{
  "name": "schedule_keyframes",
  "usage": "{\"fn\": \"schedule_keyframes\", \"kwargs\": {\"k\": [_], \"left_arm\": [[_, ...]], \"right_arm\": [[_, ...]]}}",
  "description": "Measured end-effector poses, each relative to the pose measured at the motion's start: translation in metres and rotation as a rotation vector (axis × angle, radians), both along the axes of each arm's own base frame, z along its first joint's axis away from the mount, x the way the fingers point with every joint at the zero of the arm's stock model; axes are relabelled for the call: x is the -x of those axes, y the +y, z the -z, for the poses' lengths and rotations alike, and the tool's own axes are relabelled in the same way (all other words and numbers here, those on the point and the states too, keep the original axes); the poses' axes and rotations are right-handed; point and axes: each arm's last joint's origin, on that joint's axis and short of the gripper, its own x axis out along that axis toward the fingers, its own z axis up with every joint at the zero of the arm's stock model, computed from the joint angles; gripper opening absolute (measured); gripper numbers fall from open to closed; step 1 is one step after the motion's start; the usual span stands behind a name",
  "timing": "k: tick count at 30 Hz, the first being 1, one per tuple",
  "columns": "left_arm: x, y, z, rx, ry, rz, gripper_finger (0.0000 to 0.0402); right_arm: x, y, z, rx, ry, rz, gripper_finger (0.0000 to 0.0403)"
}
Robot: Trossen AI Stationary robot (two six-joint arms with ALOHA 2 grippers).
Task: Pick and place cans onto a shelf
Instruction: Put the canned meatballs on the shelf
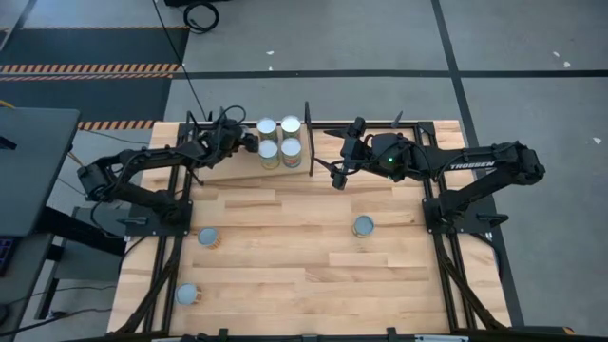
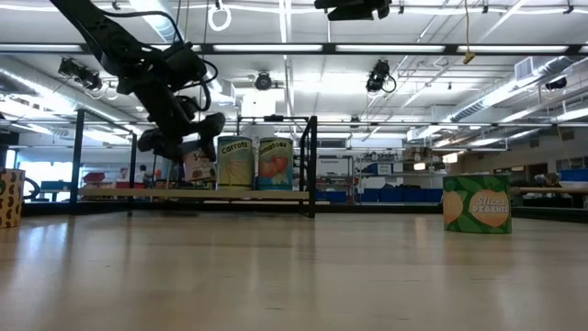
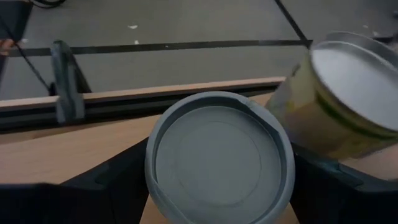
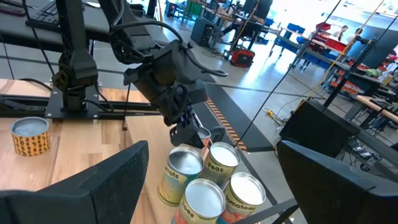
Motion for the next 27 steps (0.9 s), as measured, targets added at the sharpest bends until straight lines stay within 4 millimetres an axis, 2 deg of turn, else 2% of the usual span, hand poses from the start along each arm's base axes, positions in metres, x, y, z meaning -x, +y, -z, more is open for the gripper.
{"fn": "schedule_keyframes", "kwargs": {"k": [17, 27], "left_arm": [[0.007, 0.011, -0.002, -0.044, 0.094, 0.090, 0.0316], [0.008, 0.013, -0.001, -0.009, 0.079, 0.168, 0.0316]], "right_arm": [[0.000, 0.000, 0.000, 0.000, 0.000, 0.000, 0.0366], [0.000, 0.000, 0.000, 0.000, 0.000, -0.001, 0.0366]]}}
